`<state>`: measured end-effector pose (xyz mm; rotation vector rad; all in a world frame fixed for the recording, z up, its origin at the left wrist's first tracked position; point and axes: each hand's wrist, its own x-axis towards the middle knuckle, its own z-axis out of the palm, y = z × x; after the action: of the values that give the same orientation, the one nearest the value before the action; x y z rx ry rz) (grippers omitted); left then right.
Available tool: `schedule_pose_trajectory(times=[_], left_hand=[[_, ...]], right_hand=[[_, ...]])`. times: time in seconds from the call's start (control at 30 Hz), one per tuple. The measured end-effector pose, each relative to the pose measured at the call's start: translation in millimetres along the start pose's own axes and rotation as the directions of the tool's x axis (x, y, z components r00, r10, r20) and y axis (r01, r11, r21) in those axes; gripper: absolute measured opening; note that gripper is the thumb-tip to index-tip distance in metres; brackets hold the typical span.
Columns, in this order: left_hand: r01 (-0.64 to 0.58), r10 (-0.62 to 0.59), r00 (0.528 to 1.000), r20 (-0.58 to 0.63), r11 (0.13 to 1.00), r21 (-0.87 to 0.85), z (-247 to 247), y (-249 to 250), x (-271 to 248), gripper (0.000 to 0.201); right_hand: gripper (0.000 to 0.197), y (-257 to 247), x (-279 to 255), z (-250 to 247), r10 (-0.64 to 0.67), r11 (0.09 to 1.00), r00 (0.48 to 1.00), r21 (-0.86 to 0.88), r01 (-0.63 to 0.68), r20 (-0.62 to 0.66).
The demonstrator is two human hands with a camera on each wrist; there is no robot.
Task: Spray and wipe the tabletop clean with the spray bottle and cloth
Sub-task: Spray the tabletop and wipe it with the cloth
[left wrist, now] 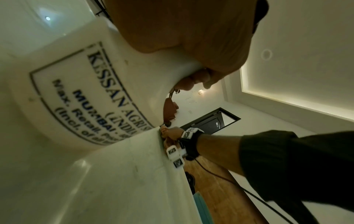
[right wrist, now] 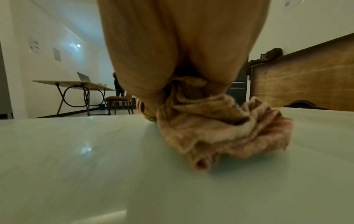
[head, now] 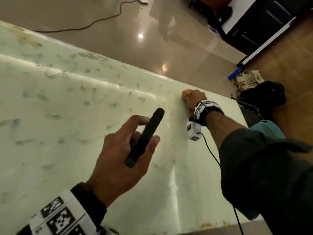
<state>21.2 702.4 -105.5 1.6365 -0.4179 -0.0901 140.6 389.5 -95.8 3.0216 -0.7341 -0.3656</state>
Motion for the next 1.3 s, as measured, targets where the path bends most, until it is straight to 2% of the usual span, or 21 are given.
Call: schedule_pose_trajectory(times=[0.07, 0.13, 0.2, 0.4, 0.5, 0.6, 0.67, 0.77, 0.8, 0.87, 0.93, 1.0, 1.1, 1.2, 1.3], left_hand=[[-0.024, 0.024, 1.0, 0.014, 1.0, 0.006, 3.0, 2.5, -1.2, 0.024], [-0.038, 0.038, 0.999, 0.008, 0.999, 0.012, 1.1, 2.0, -0.7, 0.022], [-0.046, 0.046, 0.999, 0.007, 0.999, 0.011, 1.8, 1.7, 0.2, 0.018], [-0.04, 0.04, 0.999, -0.007, 0.999, 0.022, 1.0, 3.9, -0.7, 0.022], [-0.039, 0.039, 0.999, -0.024, 0.999, 0.018, 0.2, 6.5, 0.0, 0.021], [-0.011, 0.011, 0.999, -0.046, 1.0, 0.002, 1.7, 6.0, 0.3, 0.022], [-0.004, 0.004, 0.999, -0.046, 1.0, 0.012, 1.9, 5.6, 0.3, 0.026], [-0.027, 0.029, 0.998, -0.047, 0.999, 0.042, 1.6, 5.0, 0.8, 0.026], [-0.029, 0.032, 0.998, -0.046, 0.998, 0.052, 1.3, 5.5, 0.3, 0.025], [-0.025, 0.028, 0.999, -0.034, 0.997, 0.072, 0.3, 5.1, 1.6, 0.023], [-0.019, 0.02, 1.0, -0.018, 0.996, 0.084, -0.4, 6.8, 1.0, 0.023], [-0.005, 0.006, 1.0, -0.011, 0.996, 0.088, -0.2, 8.6, 0.4, 0.022], [0.017, -0.017, 1.0, -0.007, 0.997, 0.073, -0.9, 11.1, -0.4, 0.022], [0.031, -0.031, 1.0, -0.002, 0.998, 0.062, -0.8, 13.5, -0.5, 0.022], [0.035, -0.035, 0.999, 0.01, 0.996, 0.077, 0.6, 15.6, -1.3, 0.021]], right_hand=[[0.026, -2.3, 17.0, -11.3, 0.023, 0.998, 0.998, 0.059, -0.02, -0.052], [0.031, -10.7, 39.8, -9.9, -0.04, 0.998, 0.997, 0.051, 0.044, -0.071], [0.036, -16.9, 45.7, -12.3, -0.095, 0.988, 0.992, 0.113, 0.103, -0.08], [0.04, -4.7, 18.6, -4.5, -0.165, 0.984, 0.984, 0.063, 0.169, -0.06], [0.04, 7.1, -11.4, 7.2, -0.173, 0.978, 0.984, 0.106, 0.178, -0.051], [0.035, 21.2, -48.2, 24.3, -0.119, 0.979, 0.993, 0.166, 0.115, 0.013], [0.045, 30.3, -79.5, 35.7, -0.092, 0.986, 0.994, 0.147, 0.082, 0.06], [0.044, 43.0, -140.4, 51.0, -0.052, 0.962, 0.992, 0.274, 0.019, 0.115], [0.05, 48.3, -161.3, 55.8, -0.054, 0.959, 0.992, 0.283, 0.019, 0.116], [0.057, 50.6, -203.3, 60.6, -0.114, 0.969, 0.985, 0.232, 0.083, 0.127], [0.054, 49.5, -247.5, 66.7, -0.178, 0.96, 0.979, 0.237, 0.15, 0.103], [0.05, 53.1, -290.0, 78.7, -0.248, 0.937, 0.969, 0.261, 0.234, 0.02], [0.053, 62.4, -341.6, 98.1, -0.262, 0.932, 0.965, 0.254, 0.258, -0.018], [0.07, 62.8, -371.9, 108.1, -0.222, 0.949, 0.973, 0.241, 0.201, 0.064], [0.072, 52.6, -378.8, 109.2, -0.125, 0.972, 0.986, 0.216, 0.098, 0.115]])
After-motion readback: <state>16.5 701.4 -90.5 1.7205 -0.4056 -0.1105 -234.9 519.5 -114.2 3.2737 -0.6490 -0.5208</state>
